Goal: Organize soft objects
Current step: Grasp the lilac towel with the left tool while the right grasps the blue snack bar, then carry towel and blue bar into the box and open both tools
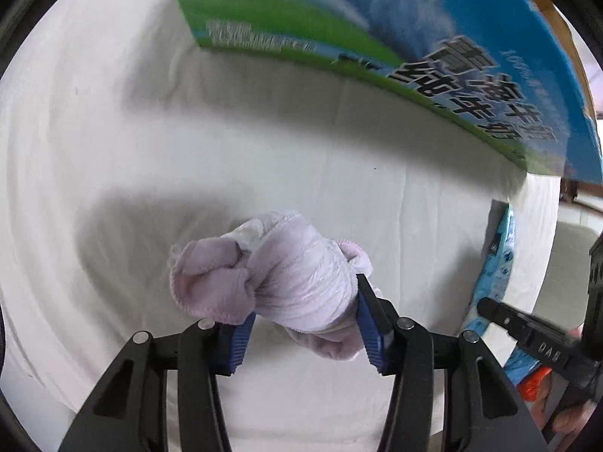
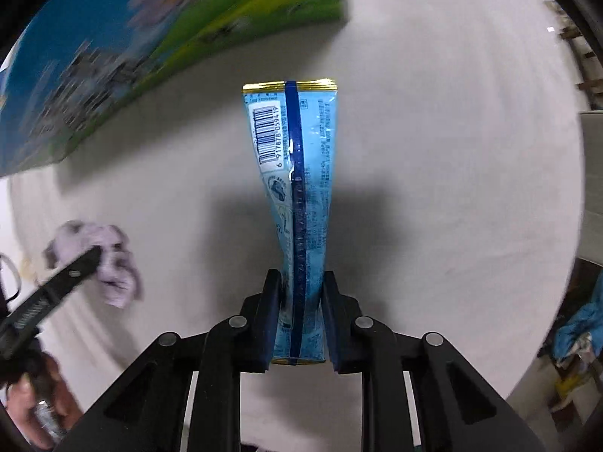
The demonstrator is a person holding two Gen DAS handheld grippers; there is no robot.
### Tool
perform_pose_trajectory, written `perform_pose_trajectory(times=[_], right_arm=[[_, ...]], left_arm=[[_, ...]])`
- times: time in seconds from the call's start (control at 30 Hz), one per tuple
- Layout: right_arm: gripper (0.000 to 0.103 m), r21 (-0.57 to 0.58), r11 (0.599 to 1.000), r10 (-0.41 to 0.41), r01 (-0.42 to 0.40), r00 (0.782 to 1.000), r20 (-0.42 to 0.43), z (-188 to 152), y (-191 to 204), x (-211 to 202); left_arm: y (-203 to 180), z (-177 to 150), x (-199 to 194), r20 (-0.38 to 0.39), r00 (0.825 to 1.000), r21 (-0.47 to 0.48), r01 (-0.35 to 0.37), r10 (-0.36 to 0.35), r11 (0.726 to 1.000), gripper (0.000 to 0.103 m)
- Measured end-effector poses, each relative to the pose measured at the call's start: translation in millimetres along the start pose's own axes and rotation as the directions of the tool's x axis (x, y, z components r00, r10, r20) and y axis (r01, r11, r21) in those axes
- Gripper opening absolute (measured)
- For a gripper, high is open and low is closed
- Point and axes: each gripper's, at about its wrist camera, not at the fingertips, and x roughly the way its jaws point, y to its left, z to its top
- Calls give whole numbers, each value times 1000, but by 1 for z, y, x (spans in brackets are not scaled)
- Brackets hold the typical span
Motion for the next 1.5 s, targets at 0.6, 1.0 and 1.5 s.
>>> perform_pose_trajectory(times=[0.6,1.0,1.5], right_arm=[[14,-73,978,-191,198,977,91,-29,44,15],[13,-132,987,-69,87,988,140,-67,28,-57],[13,-228,973,99,-30,949,298,-73,72,-193]], left_arm=[[-57,-28,25,133,976,80,-182,171,980,35],[-105,-84,-31,242,968,134,-99,65,986,35],[-89,-42,-176,415,908,209,-42,-50,977,35]])
